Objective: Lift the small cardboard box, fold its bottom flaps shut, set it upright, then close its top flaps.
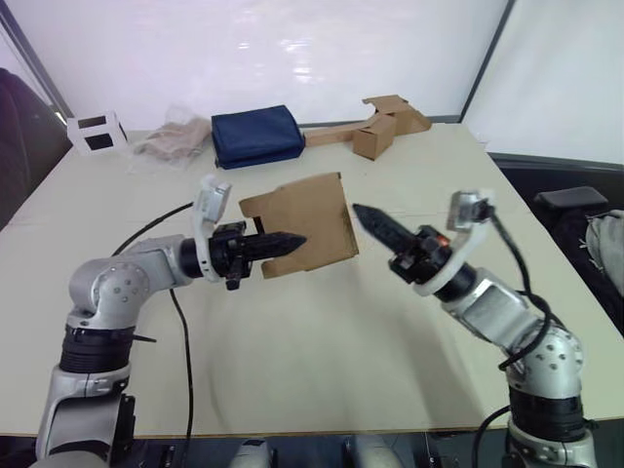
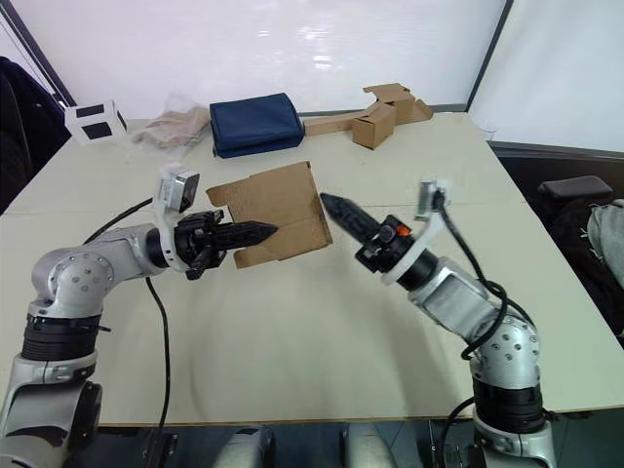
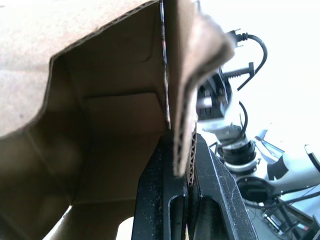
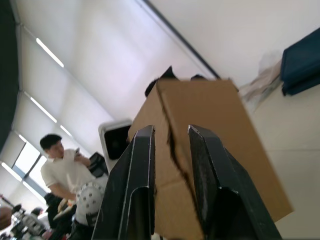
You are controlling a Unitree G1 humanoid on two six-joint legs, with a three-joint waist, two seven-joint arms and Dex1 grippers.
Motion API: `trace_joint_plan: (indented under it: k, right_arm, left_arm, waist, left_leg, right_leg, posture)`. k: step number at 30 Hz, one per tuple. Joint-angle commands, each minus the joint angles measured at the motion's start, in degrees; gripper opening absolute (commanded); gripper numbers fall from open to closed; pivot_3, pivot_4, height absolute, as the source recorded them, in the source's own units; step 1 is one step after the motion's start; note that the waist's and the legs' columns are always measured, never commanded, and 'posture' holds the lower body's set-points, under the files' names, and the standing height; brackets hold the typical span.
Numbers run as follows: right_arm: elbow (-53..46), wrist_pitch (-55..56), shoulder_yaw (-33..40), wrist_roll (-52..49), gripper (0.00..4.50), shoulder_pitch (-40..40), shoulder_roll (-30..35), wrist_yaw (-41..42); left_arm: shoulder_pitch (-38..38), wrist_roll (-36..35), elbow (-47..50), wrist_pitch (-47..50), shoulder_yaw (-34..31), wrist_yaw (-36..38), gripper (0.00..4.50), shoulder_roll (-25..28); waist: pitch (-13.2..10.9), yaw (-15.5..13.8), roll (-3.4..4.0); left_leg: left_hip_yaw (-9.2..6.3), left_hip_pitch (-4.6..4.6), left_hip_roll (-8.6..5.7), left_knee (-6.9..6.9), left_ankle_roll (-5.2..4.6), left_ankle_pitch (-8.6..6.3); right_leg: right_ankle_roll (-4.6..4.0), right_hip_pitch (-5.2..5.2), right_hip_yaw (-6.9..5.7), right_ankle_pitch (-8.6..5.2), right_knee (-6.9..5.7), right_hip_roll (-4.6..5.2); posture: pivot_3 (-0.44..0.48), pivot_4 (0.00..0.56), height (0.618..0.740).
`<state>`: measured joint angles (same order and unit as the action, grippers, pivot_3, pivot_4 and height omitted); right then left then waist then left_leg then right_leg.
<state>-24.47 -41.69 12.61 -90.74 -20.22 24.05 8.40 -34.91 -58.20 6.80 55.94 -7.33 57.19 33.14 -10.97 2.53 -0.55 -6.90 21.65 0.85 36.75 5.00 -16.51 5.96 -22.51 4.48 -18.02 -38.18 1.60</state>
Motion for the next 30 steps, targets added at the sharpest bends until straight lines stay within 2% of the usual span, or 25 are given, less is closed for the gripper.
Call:
trace_joint_plan:
  k: [1,4,8,15,22,26,30]
  right_arm:
    - [-0.1,0.6,2.3,-1.0,0.08,0.7,1.2,1.4]
    - [0.7,0.0,0.9,1.9,0.08,1.5,1.6,1.3]
    - [-0.8,-1.2,-5.2,9.3,0.08,1.3,0.7,1.3]
    - [-5.3,-2.6,-12.1,13.2,0.08,-0.3,-2.5,2.4]
    - [-2.8,-2.1,-4.2,14.2,0.08,1.6,2.4,2.6]
    - [-1.7,-2.5,0.1,15.5,0.08,4.6,7.4,5.3]
    - [-2.4,-2.8,-0.1,21.5,0.08,7.8,12.6,9.7]
  left_arm:
    - [-0.2,-1.5,1.8,0.1,-1.5,0.1,0.0,0.4]
    - [-0.4,-1.6,1.7,0.1,-1.5,0.1,0.0,0.2]
    - [-1.0,-1.5,1.3,0.0,-1.3,0.0,0.0,-0.3]
    - [-1.1,-1.1,1.3,0.0,-0.6,0.0,0.0,-1.1]
    - [-2.0,0.3,0.7,-0.1,0.4,0.7,0.0,0.2]
    - [-3.9,9.3,0.4,-3.7,6.9,2.4,0.0,3.9]
    - [-9.4,15.9,-2.4,-4.8,13.6,6.2,0.0,6.9]
  waist:
    - [0.0,0.0,0.0]
    - [0.0,0.0,0.0]
    - [0.0,0.1,0.0]
    - [0.0,0.0,0.0]
    - [0.0,-0.1,0.0]
    - [0.0,-0.1,-0.01]
    - [0.0,-0.1,-0.04]
  left_leg:
    - [0.0,0.0,0.0,0.0,0.0,0.0]
    - [0.0,-0.01,0.01,0.0,0.0,0.0]
    - [0.01,-0.01,0.0,-0.01,0.0,0.0]
    - [0.01,0.05,0.0,-0.03,0.01,0.0]
    - [0.0,0.07,0.0,-0.03,0.01,0.01]
    - [0.0,0.08,-0.01,-0.03,0.0,0.0]
    - [0.01,0.09,-0.02,-0.03,0.0,0.0]
  right_leg:
    - [0.0,-0.01,0.0,0.0,0.0,0.0]
    - [0.0,0.0,0.0,0.0,0.0,-0.01]
    - [0.0,-0.02,0.01,0.0,-0.01,-0.02]
    - [0.0,-0.06,0.01,0.0,0.02,0.01]
    - [0.0,-0.06,0.0,0.0,0.02,0.01]
    - [0.0,-0.06,-0.01,0.0,0.05,0.0]
    - [0.0,-0.07,0.0,0.0,0.05,-0.01]
  posture:
    - [0.0,0.15,0.74]
    - [0.0,0.15,0.74]
    - [0.0,0.15,0.74]
    - [0.0,0.15,0.74]
    - [0.0,0.15,0.74]
    - [0.0,0.15,0.74]
    - [0.0,0.15,0.74]
